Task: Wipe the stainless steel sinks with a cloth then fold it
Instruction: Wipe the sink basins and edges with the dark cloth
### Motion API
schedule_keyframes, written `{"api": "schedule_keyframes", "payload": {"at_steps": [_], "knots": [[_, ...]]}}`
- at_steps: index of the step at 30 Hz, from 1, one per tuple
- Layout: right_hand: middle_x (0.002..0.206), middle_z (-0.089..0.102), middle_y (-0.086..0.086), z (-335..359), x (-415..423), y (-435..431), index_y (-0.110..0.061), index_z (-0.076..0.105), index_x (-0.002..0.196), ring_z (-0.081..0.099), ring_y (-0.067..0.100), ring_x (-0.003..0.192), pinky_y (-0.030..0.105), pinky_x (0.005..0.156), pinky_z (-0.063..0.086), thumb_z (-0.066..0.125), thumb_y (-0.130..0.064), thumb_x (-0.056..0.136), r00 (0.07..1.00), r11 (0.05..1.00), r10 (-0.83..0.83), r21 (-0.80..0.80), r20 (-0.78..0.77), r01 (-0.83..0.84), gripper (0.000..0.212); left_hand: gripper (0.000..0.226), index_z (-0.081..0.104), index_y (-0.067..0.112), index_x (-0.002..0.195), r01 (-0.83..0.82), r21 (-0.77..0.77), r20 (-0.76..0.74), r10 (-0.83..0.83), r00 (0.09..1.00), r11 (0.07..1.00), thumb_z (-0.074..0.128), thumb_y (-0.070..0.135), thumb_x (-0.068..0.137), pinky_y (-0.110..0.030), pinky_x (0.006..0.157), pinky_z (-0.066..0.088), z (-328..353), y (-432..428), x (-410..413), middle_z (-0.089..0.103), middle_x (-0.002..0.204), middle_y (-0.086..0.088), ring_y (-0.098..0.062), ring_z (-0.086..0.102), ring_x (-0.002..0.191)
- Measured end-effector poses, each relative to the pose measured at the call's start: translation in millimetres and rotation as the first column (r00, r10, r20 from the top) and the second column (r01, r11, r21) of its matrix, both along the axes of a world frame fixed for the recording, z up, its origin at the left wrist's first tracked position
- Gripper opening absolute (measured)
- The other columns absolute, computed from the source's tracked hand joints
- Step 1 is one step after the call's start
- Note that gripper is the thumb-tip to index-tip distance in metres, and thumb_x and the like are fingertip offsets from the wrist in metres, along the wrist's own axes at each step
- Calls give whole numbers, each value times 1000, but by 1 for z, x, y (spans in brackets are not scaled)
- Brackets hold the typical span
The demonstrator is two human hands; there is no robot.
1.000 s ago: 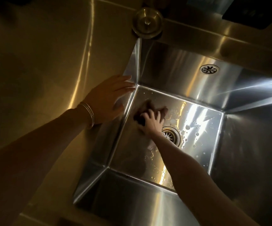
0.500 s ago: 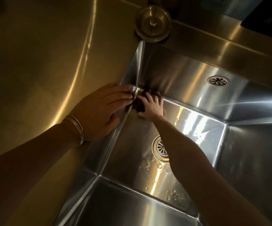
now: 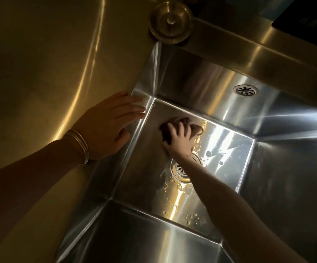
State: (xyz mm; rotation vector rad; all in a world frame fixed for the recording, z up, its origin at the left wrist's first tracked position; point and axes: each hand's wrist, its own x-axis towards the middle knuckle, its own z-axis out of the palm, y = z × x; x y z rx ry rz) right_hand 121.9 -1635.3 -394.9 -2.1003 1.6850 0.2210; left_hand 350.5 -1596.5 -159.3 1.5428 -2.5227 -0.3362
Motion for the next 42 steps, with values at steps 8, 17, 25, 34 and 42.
{"api": "schedule_keyframes", "payload": {"at_steps": [8, 17, 25, 34, 42], "knots": [[153, 21, 9, 3, -25, -8, -35, 26, 144, 11, 39, 140, 58, 109, 24, 62, -42, 77, 972, 972, -233, 35, -16, 233, 76, 47, 62, 4, 117, 9, -3, 9, -9, 1000, 1000, 39, 19, 79, -31, 116, 13, 1, 0, 0, 54, 130, -15, -23, 36, 128], [140, 41, -1, 30, -15, -5, -35, 45, 136, 39, 23, 126, 37, 96, 43, 68, -20, 77, 851, 842, 442, 196, 285, -503, 65, 48, 62, 5, 117, 0, 18, 46, -1, 999, 1000, 36, 19, 80, -34, 117, 15, 2, 0, 2, 57, 127, -14, -23, 39, 128], [153, 18, 9, 45, -31, -57, -25, 35, 141, 16, 40, 137, 59, 107, 29, 56, -12, 83, 996, 995, -22, 95, 88, 13, 63, 47, 63, 4, 117, 23, 23, 1, -23, 1000, 999, 39, 20, 80, -44, 112, 25, 1, 0, 2, 57, 128, -13, -27, 42, 128], [158, 8, 11, 13, 15, 0, -28, 9, 151, 5, 43, 142, 57, 111, 17, 51, -53, 88, 978, 981, 194, 20, -83, -193, 79, 45, 65, 3, 113, 23, -23, 4, -23, 1000, 999, 38, 17, 80, -36, 116, 18, -2, 1, 2, 60, 123, -11, -20, 38, 128], [157, 15, 8, 14, 10, -23, -29, 13, 150, 9, 38, 142, 57, 114, 7, 49, -41, 92, 986, 998, 61, -24, -154, -65, 69, 45, 64, 3, 114, 19, -40, -12, -20, 1000, 999, 39, 16, 79, -35, 115, 18, -1, 1, 2, 60, 124, -12, -21, 39, 127]]}}
